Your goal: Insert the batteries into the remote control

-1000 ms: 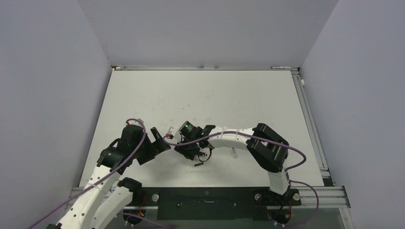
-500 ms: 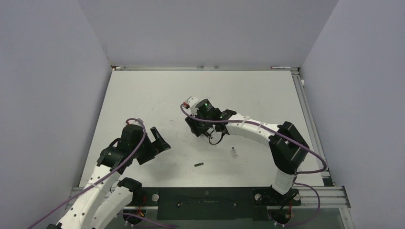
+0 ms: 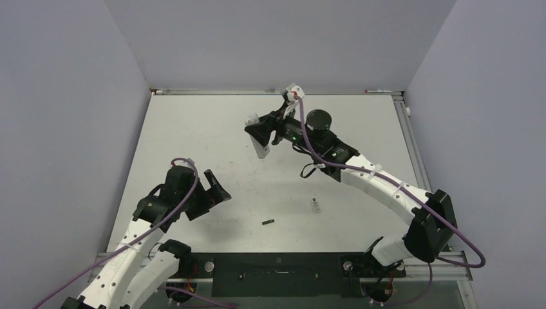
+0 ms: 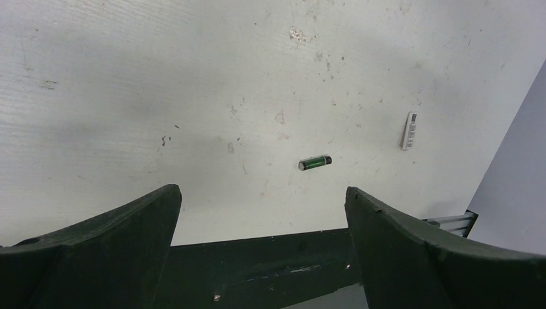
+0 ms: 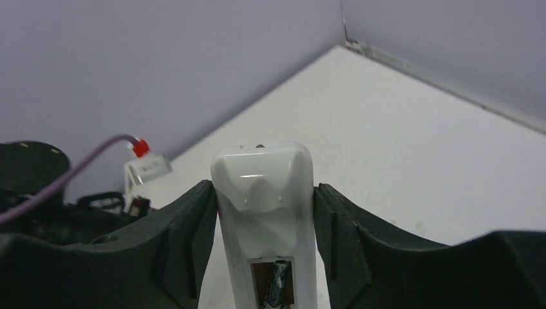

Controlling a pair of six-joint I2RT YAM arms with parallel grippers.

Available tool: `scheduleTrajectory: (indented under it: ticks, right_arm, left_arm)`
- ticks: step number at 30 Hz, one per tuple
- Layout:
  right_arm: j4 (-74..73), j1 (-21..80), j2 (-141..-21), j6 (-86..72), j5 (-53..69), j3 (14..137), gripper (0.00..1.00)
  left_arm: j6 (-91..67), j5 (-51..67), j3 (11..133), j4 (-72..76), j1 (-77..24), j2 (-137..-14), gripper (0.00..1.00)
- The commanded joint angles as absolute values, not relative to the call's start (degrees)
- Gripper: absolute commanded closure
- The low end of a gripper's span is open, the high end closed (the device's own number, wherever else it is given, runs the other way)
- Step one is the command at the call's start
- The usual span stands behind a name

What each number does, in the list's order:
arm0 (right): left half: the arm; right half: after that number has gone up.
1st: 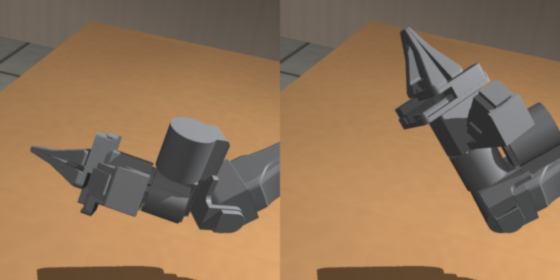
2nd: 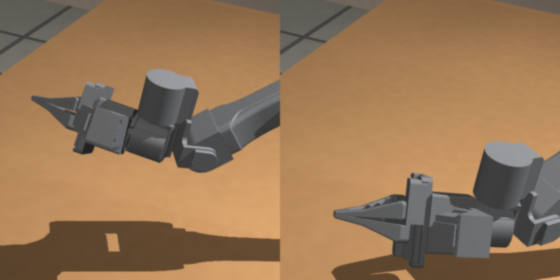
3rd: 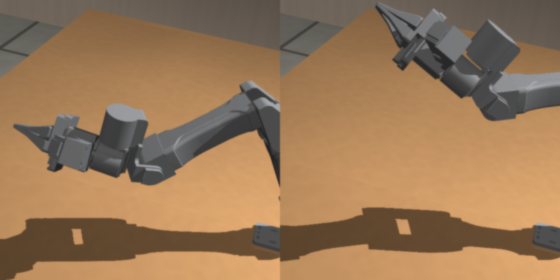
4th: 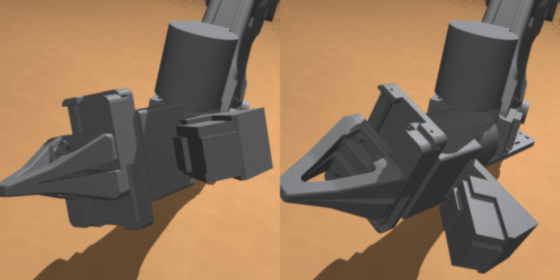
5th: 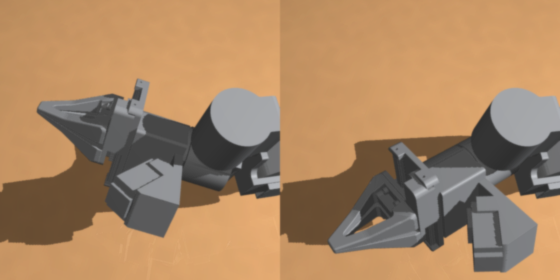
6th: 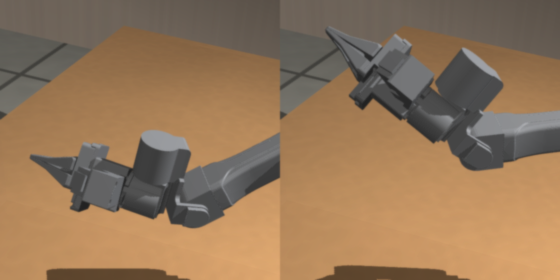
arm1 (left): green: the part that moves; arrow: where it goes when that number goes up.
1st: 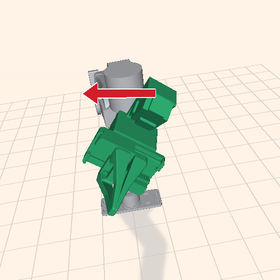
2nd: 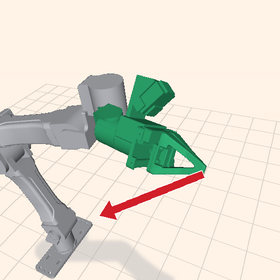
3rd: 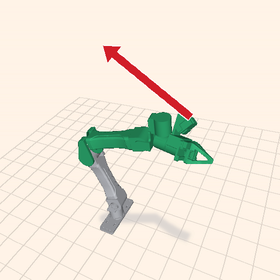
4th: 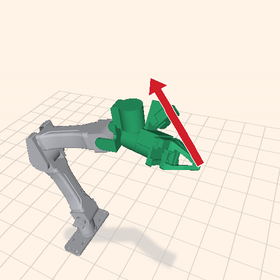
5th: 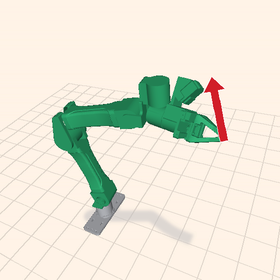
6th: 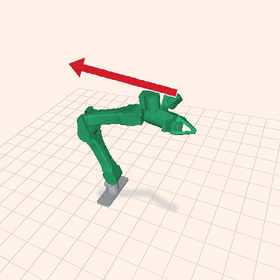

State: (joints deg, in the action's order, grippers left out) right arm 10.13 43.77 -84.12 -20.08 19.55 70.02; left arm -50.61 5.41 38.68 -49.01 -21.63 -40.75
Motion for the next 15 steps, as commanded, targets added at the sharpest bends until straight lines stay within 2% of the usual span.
scheduleTrajectory:
  ticks: [1, 8, 15]
  right_arm:
    - [36.46, 42.27, -78.48, -27.13, 24.7, 65.86, 0.92]
    - [70.84, 41.75, -77.19, -28.08, 23.02, 60.74, 0.92]
    - [95.73, 41.76, -81.93, -29.48, 20.29, 65.73, 0.91]
  left_arm:
    - [-51.79, 5.9, 40.47, -45.54, -21.03, -41.18, 0.03]
    - [-50.74, 7.01, 40.6, -44.1, -20.75, -42.5, 0.03]
    - [-49.43, 8.17, 40.78, -42.63, -20.31, -44.04, 0.03]
